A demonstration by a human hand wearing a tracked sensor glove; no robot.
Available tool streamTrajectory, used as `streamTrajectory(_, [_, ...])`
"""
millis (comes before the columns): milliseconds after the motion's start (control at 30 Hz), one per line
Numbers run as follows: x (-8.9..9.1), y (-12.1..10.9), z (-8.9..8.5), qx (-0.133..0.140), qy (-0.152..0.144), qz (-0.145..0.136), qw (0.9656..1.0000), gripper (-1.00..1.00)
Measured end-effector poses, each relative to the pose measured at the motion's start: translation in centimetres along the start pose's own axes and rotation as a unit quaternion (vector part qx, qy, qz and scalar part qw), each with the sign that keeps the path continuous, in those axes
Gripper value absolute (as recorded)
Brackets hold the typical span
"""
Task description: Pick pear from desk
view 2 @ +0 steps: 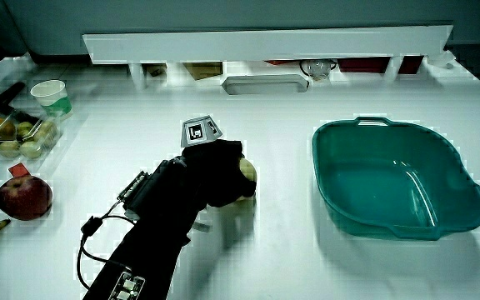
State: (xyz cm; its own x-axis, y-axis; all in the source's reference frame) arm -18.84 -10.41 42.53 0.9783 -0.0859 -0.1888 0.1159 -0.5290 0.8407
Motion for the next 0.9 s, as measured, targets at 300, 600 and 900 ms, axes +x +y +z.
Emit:
streamTrajectory(300, [0.06,0.24,-0.23,0.01,-0.002,0.002,0.9999,0.08])
streamTrajectory(600, [-0.19,0.2,-0.26,0.055,-0.015,0.008,0.9984,0.46])
streamTrajectory(900, [-0.41,0.01,-0.32,0.086,-0.032,-0.016,0.9956,0.83])
